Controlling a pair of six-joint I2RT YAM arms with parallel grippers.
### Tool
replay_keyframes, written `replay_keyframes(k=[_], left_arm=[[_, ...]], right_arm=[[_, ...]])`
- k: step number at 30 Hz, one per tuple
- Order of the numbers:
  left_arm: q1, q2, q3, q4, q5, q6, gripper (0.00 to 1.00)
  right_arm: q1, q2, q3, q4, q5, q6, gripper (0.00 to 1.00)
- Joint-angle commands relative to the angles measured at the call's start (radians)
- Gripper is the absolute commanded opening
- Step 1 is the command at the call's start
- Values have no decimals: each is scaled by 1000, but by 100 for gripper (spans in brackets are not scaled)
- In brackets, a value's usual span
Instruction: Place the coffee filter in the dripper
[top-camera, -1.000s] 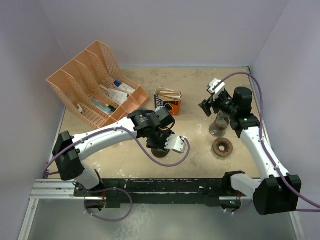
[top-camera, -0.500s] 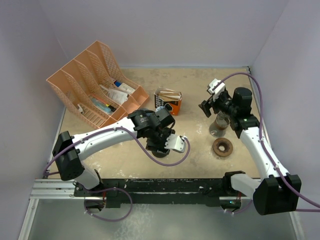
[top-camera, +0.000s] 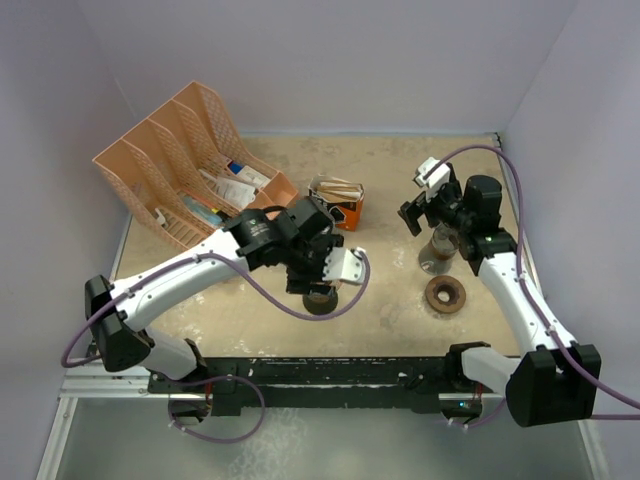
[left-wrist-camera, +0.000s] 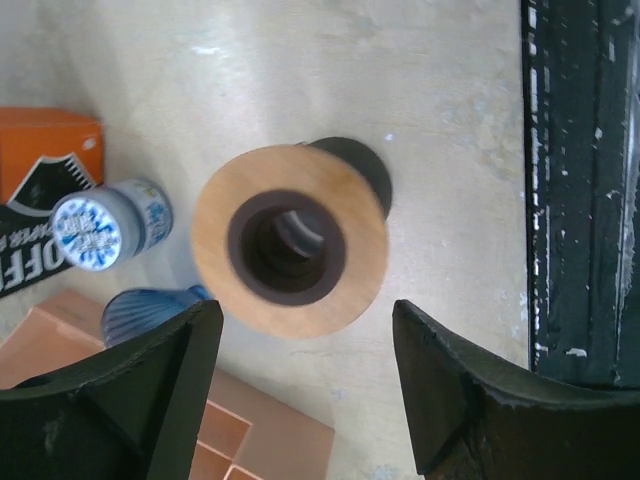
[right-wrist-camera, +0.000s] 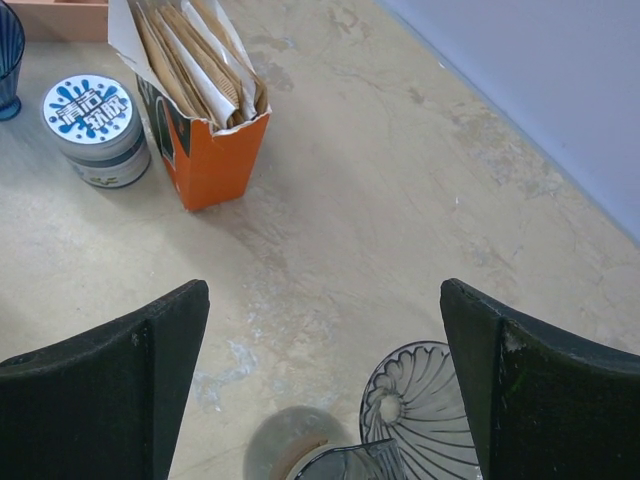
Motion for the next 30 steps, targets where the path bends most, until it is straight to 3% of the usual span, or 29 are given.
replay_keyframes(k=[1,7,20,30], left_arm=[[103,-86,62,55,52,-111,69],[230,-151,13,194,-97,-256,70],[530,42,-55,271,-98,-409,71],[624,327,59,297,-58,-445,52]], right_arm=[[-2,6,3,47,26,11,100],[-3,-12,9,43,-5,8,100],[-2,-66,-1,41,-40,-11,100],[-3,-55,-7,36,-42,-16,100]])
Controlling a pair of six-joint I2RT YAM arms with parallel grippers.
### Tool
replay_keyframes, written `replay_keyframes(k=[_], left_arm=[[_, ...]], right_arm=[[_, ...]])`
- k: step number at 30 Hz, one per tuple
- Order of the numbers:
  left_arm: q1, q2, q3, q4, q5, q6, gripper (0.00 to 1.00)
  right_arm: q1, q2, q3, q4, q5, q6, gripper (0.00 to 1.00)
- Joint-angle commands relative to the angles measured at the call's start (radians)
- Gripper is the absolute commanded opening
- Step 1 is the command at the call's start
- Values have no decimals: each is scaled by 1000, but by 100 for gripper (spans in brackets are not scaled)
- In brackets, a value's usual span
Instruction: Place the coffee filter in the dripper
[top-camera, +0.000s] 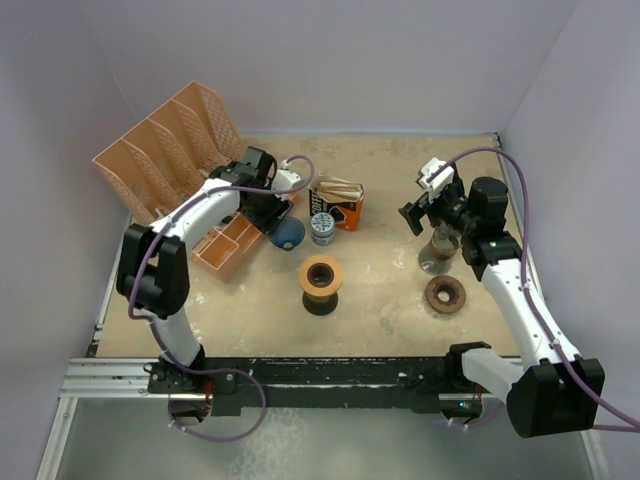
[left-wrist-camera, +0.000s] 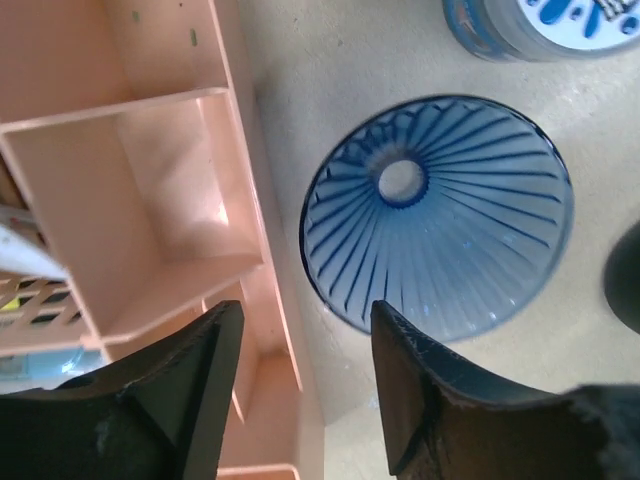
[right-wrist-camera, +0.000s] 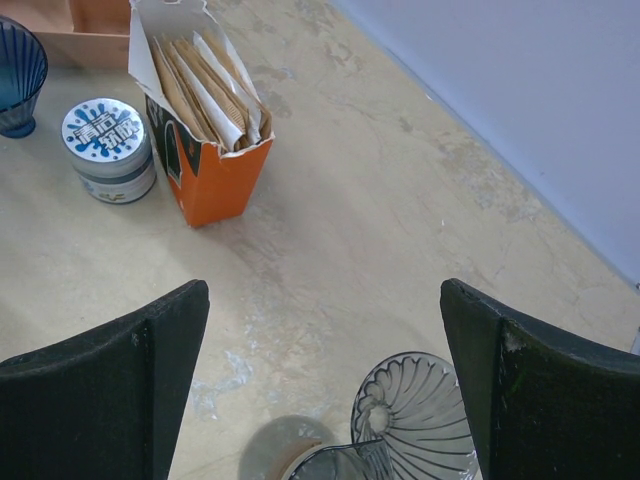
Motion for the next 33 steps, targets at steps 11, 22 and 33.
replay_keyframes(k=[11,22,33], left_arm=[[27,168,167,19,92,-61,36],[26,205,178,-10,109,-63,17],[25,120,195,-105,144,-24,0]], right_arm=[[-3,14,-8,33,-23,-11,100],[-3,23,0,28,-47,-13,100],[-1,6,7,30,-111,-43,100]])
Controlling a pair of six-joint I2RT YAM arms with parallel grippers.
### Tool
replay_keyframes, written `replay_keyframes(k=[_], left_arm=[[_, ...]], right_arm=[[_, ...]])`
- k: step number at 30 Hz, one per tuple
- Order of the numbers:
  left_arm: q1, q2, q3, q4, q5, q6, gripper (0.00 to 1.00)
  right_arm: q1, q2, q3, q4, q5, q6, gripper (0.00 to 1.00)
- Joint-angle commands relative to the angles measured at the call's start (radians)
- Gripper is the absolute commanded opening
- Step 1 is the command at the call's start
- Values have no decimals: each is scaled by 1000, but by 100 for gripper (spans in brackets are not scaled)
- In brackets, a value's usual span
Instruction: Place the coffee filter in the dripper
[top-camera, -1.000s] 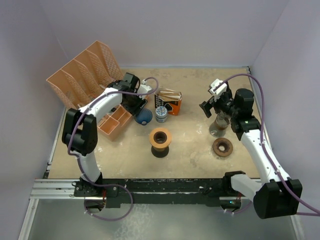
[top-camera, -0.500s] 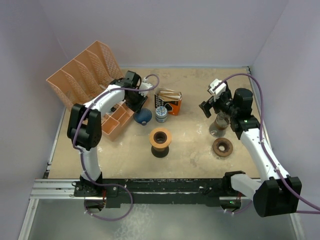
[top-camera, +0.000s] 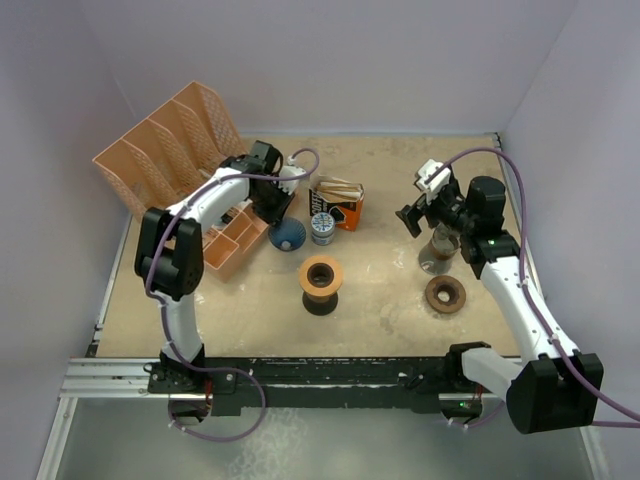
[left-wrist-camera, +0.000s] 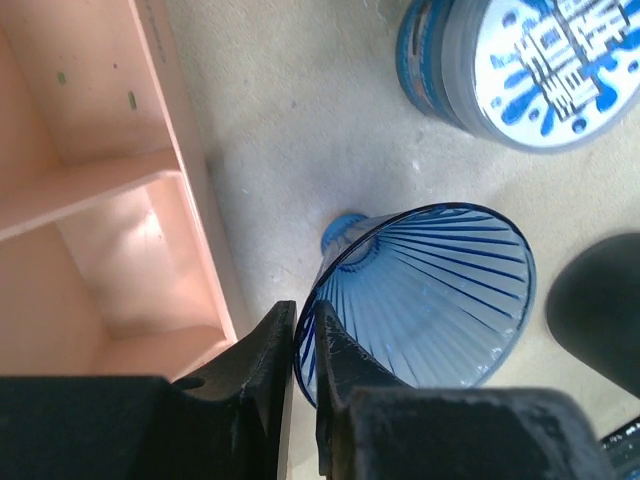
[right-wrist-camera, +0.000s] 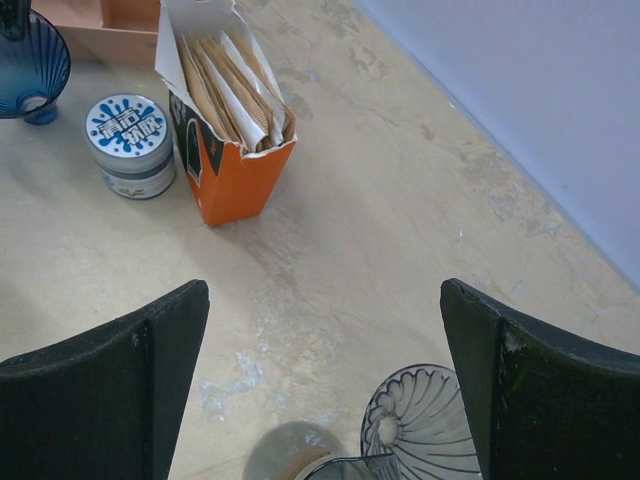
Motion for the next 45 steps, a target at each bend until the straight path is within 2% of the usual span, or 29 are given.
replay_keyframes(k=[1,7,12,19,23,26,35,45], left_arm=[[6,-95,40,-88,14,37,0],[5,-244,54,-156,20,50,0],[0,-318,136,-245,50,31,0],[-76,-380,223,-351,55,3,0],[-189,-389,283,-409,85,-19,0],[-230,-381,306,-423,132,-59,0],[-245,-321,290,-464,302,-71,0],[-254,-231,306,-479,362,-76,0]], right_arm=[[0,-9,14,23,-91,-38,100],[16,20,90,-21,-191,-89,100],[27,20,139,-56,-266,-138,100],[77,12,225,-179,-364,-223,94],[160,-10,253,-216,-366,-248,91],[224,-26,272,-267,-365,-279,88],[270,-91,285,-432,-461,-409,79],[366,-110,270,-497,-473,-431,70]])
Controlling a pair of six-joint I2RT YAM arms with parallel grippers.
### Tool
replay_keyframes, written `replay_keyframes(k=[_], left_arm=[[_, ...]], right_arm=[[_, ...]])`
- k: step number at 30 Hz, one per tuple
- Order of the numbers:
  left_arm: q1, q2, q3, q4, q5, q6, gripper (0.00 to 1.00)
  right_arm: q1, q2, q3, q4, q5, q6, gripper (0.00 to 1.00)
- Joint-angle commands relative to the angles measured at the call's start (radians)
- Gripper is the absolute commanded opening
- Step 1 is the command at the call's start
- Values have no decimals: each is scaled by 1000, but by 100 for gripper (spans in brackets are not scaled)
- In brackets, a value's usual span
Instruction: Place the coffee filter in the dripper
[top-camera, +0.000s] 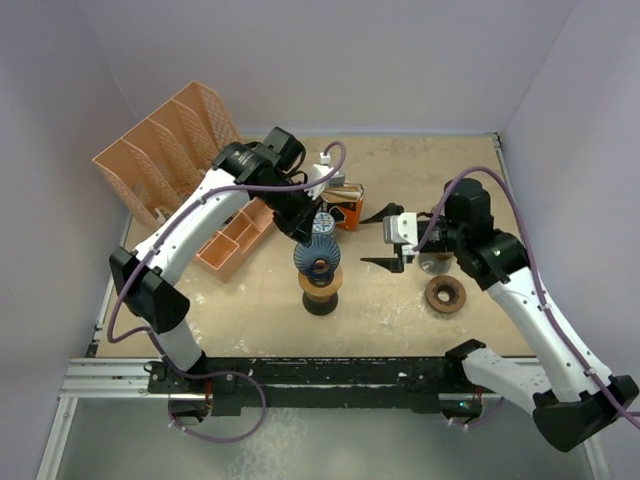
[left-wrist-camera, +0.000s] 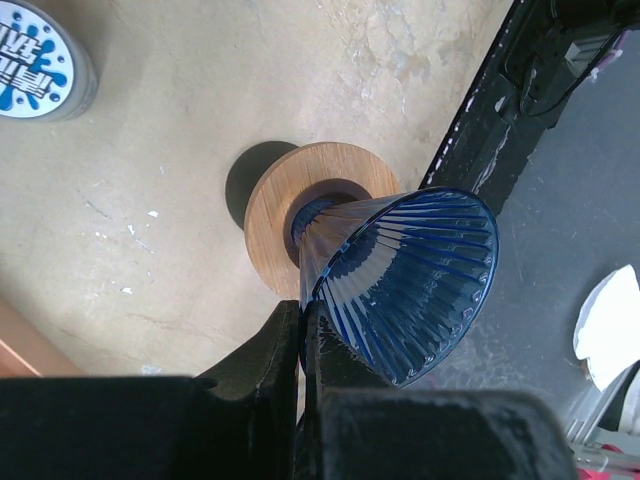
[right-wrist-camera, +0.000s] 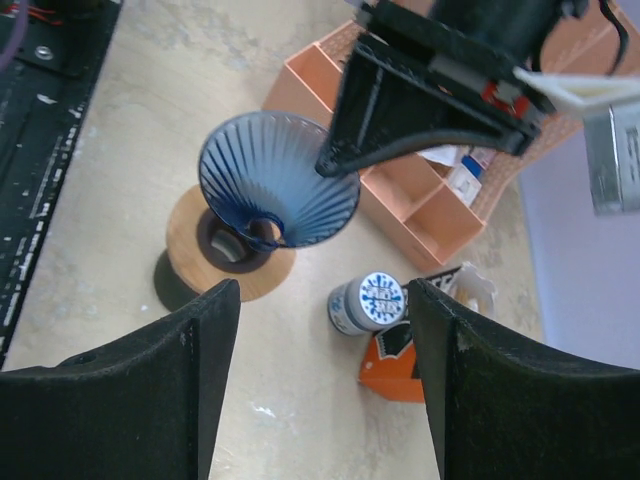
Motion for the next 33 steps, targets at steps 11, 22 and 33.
replay_keyframes(k=[11,22,33], left_arm=[[-20,48,39,-57,83,13,0],[-30,84,49,-63,80,13,0],[-45,103,60,-59,28,-7,0]], right_arm=[[183,33,-8,0,24,-17,62],[314,106,-67,59,117,-9,56],[353,140,-116,74,186,-9,51]])
